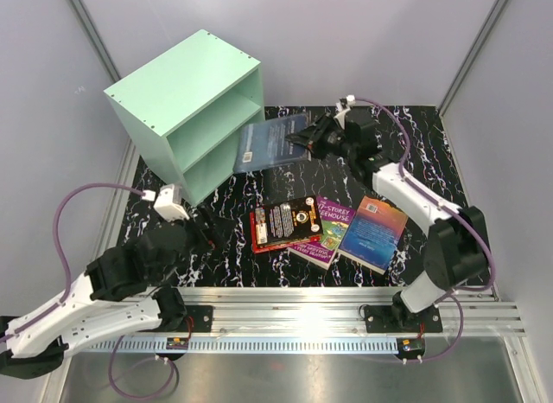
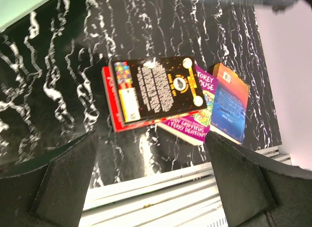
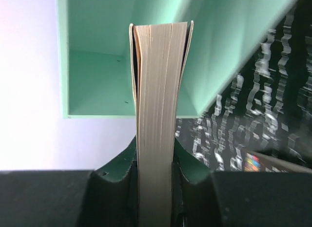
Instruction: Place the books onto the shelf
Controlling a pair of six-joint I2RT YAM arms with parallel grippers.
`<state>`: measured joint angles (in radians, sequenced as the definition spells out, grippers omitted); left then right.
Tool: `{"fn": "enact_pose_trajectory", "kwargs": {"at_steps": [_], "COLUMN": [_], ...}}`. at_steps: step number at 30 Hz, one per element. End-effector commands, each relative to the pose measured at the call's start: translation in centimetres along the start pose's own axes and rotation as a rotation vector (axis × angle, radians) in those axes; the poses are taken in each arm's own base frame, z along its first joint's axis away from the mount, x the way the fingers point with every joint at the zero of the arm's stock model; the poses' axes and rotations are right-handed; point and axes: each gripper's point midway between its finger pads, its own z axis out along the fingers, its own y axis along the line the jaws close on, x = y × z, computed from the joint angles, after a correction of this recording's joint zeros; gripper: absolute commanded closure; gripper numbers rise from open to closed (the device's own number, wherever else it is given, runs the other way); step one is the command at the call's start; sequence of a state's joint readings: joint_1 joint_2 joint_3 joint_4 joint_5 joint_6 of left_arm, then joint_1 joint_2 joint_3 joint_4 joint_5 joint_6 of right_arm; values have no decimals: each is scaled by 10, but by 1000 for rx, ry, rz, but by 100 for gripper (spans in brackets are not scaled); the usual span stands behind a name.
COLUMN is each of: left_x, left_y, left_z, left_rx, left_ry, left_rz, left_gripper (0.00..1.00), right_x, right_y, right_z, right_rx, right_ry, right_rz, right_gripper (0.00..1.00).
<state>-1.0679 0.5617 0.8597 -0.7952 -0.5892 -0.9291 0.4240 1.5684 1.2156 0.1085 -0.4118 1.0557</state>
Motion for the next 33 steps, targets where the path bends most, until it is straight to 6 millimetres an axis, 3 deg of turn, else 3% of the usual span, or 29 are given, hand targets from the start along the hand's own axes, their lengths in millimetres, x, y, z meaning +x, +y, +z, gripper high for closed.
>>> {"fn": "enact_pose_trajectory", "kwargs": {"at_steps": [1, 4, 10, 14, 16, 18, 22, 26, 27, 29, 30, 32, 33], "left_x": [-1, -3, -1, -2, -3, -5, -5, -8, -8, -11, -11, -13, -14], "left_y": [19, 23, 27, 24, 22, 23, 26, 27, 28, 29, 30, 30, 31], "left_z": [-12, -19, -21, -23, -26, -30, -35, -40, -40, -43, -43, -46, -48], "left_rx": [-32, -28, -37, -15, -1, 4, 6, 16, 13, 10, 5, 5, 4], "left_ry": [-6, -11, 7, 8, 12, 12, 19, 14, 13, 9, 11, 9, 10], "left_rz": [-12, -10, 12, 6, 6, 7, 9, 2, 4, 6, 11, 8, 11], "left_gripper": [6, 6, 6, 6, 7, 7, 7, 7, 7, 7, 7, 7, 7], "right_x": [-17, -20, -22, -20, -28, -29, -47, -48, -46, -50, -56, -56, -61], "right_y": [108, 123, 128, 115, 110, 96, 83, 65, 69, 53, 59, 45, 53], "right_z": [4, 16, 45, 82, 92, 110, 122, 138, 139, 143, 142, 153, 155], "right_rx": [-319, -387, -431, -441, -441, -407, -354, -262, -250, -167, -166, -122, -138], "right_ry": [-44, -40, -89, -155, -225, -290, -410, -476, -490, -556, -577, -594, -600], "right_rz": [-33, -26, 52, 152, 206, 255, 321, 383, 390, 413, 421, 443, 454], "right_gripper": [100, 100, 100, 100, 100, 100, 100, 100, 100, 100, 100, 100, 100]}}
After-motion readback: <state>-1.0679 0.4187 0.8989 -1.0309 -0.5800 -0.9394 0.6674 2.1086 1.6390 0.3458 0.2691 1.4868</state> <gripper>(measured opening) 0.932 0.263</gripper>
